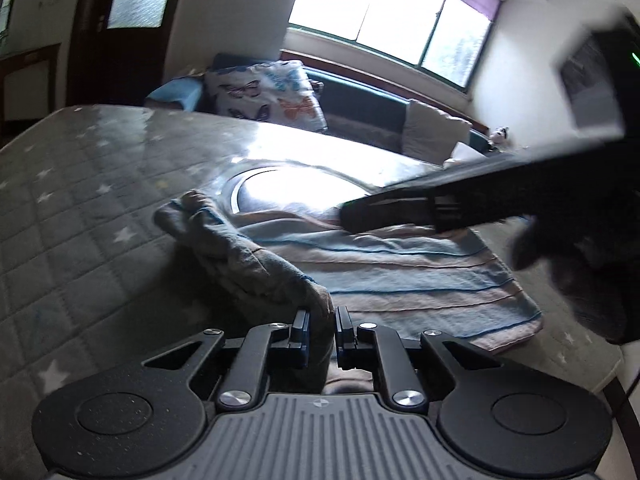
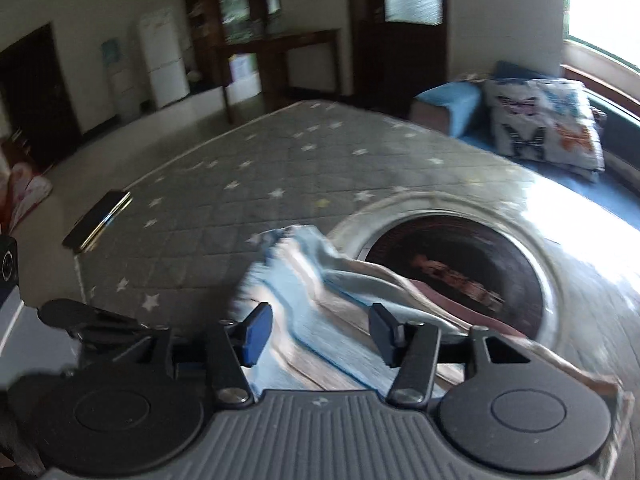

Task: Fold clothes
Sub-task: 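Grasp the folded shirt end with the right gripper and lift it up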

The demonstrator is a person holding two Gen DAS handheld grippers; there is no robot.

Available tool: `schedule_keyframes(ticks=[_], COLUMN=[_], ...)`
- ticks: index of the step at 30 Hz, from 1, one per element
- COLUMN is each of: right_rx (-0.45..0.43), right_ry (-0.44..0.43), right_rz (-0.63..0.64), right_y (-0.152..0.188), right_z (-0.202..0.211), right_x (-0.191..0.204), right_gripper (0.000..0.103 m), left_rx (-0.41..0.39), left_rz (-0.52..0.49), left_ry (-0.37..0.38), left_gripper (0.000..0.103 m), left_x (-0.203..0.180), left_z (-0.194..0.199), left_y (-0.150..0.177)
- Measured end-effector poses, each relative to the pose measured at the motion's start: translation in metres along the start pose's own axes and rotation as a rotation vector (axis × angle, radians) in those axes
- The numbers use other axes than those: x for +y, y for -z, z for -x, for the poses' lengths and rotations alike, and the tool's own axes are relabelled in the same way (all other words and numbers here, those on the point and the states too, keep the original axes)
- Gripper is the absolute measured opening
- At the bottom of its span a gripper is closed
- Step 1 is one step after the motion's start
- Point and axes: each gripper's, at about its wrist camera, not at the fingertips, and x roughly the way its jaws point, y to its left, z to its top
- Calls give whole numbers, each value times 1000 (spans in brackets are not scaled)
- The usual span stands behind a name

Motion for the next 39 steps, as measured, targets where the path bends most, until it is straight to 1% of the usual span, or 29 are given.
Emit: schedule_keyframes(ticks=[2, 5, 8, 11, 12, 15, 16, 17, 18, 19, 20, 21, 22, 24, 26, 28, 31, 35, 39], right_rx=[41, 110, 172, 202, 209, 213, 209, 204, 192, 179, 165, 143, 124, 87, 54, 28, -5, -35, -50], right_ry=[-20, -31, -40, -36, -36, -11, -3, 5, 7, 9, 11, 14, 16, 20, 34, 57, 93, 143, 187], right_rz=[41, 79, 118, 135, 137, 144, 139, 132, 113, 94, 75, 50, 24, -28, -76, -128, -202, -279, -322], right_y=[-9, -16, -16, -15, -14, -9, -7, -6, -4, -1, 1, 3, 5, 10, 17, 28, 45, 66, 80], right_z=[-14, -36, -52, -66, -70, -80, -80, -80, -76, -72, -68, -61, -54, -40, -24, -7, 18, 48, 68], right_x=[9, 20, 28, 31, 32, 31, 29, 27, 23, 18, 14, 7, 0, -14, -30, -50, -80, -117, -148], right_gripper=[61, 62, 62, 61, 60, 44, 30, 22, 20, 15, 14, 13, 12, 12, 12, 11, 11, 11, 11], left_rx=[0, 8, 18, 25, 26, 31, 32, 34, 32, 27, 20, 10, 0, -25, -42, -53, -59, -34, 0], left_rz=[-21, -48, -70, -87, -93, -110, -115, -121, -125, -128, -134, -146, -157, -183, -206, -215, -226, -242, -255], left_ry=[12, 23, 33, 45, 49, 60, 64, 68, 74, 84, 94, 106, 116, 128, 142, 159, 162, 148, 139], left_gripper=[13, 13, 13, 13, 13, 14, 14, 15, 15, 16, 18, 25, 38, 51, 52, 60, 67, 69, 70], left_x=[-7, -16, -23, -30, -31, -34, -36, -37, -37, -37, -37, -39, -41, -46, -50, -54, -61, -73, -81], left_z=[-5, -13, -19, -24, -24, -27, -27, -28, -28, -26, -24, -22, -19, -14, -10, -9, -13, -27, -43], left_y=[0, 2, 4, 5, 5, 6, 6, 6, 6, 6, 5, 5, 4, 3, 1, -2, -7, -9, -13])
